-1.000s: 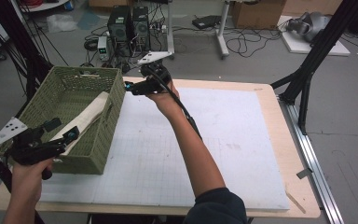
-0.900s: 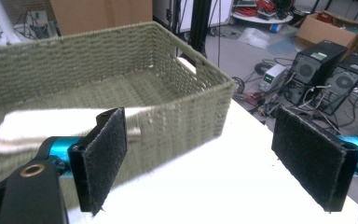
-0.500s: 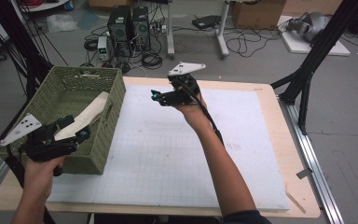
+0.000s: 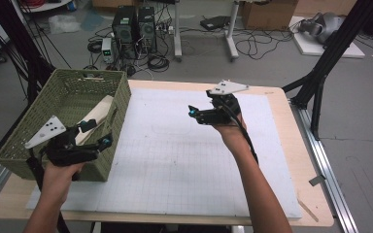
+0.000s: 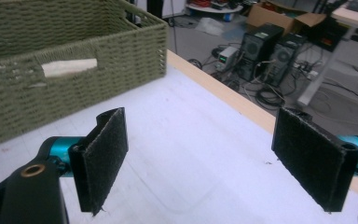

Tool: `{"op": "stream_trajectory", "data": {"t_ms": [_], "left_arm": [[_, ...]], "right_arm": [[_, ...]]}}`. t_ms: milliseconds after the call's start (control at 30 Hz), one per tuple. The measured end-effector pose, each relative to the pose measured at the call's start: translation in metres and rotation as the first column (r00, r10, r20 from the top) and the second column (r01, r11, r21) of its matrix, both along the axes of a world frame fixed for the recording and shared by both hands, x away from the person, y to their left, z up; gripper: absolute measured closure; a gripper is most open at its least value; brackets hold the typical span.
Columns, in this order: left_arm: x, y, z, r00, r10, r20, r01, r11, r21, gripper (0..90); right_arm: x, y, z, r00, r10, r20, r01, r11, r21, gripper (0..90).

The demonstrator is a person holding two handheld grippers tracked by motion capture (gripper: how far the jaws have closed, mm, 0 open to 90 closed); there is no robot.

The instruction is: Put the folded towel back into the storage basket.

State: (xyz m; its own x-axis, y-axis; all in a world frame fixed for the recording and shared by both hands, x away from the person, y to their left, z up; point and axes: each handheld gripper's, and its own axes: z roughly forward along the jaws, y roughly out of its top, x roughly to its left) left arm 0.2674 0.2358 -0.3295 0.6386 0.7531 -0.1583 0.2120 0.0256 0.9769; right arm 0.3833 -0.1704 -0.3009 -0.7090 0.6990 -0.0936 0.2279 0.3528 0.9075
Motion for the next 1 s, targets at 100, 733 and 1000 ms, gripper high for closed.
{"op": "stream_trajectory", "data": {"t_ms": [100,733,1000], "left_arm": [[0.001,-0.008,-0.001,0.9997,-0.023,0.011,0.023,0.9997,0.0,17.6],[0.011,-0.061,-0.015,0.9859,-0.165,0.029,0.164,0.9862,0.022,16.9],[0.017,-0.082,-0.028,0.9791,-0.203,0.009,0.203,0.9784,0.04,16.3]], "right_arm": [[-0.009,-0.015,-0.005,0.9997,-0.026,0.001,0.026,1.0,0.004,17.0],[-0.07,-0.092,-0.05,0.9855,-0.169,0.019,0.168,0.986,0.02,17.1],[-0.086,-0.102,-0.07,0.9819,-0.188,-0.017,0.189,0.982,0.015,18.0]]}}
